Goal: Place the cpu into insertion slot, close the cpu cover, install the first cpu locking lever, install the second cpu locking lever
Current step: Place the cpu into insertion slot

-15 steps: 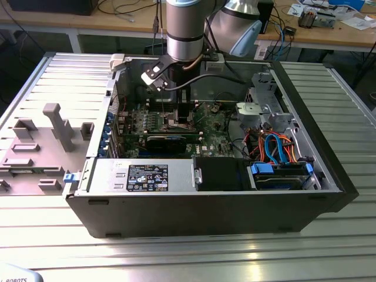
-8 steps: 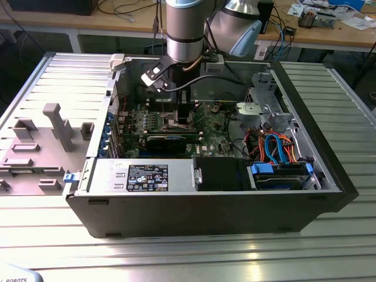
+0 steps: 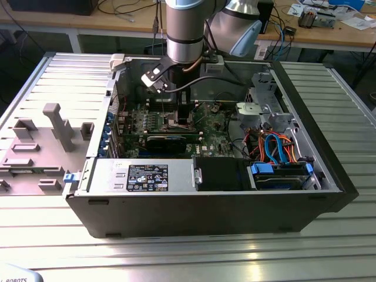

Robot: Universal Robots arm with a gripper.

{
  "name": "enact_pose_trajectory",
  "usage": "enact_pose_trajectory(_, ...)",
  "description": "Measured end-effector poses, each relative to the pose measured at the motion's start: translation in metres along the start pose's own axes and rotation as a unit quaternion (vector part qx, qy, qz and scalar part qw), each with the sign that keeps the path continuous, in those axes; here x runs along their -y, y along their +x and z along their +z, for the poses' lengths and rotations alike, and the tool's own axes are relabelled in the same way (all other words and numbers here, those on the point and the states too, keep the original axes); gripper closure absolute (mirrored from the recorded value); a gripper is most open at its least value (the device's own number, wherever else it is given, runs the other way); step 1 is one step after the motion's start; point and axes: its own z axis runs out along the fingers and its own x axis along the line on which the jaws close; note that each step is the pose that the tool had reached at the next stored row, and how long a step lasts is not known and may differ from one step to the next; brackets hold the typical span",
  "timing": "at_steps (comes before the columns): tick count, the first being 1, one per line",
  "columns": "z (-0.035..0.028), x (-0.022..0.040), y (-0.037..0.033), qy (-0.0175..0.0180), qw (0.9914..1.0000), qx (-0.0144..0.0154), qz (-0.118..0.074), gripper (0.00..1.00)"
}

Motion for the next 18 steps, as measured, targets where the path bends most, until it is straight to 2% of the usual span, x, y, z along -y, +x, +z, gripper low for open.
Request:
enact_pose_trajectory(7,0.0016,0.0001,0.0001,0.0000,1.00000,-0.0001,0.000,0.45)
enact_pose_trajectory(10,0.0028,0.0006,0.0004,0.0001,1.00000,-0.0011,0.000,0.45)
enact_pose_trajectory(14,0.0067,0.0047,0.0014,-0.0001,0.99999,-0.0038,-0.004,0.45)
enact_pose_trajectory(18,0.0109,0.0090,0.0052,-0.0001,0.99998,-0.0040,-0.004,0.45)
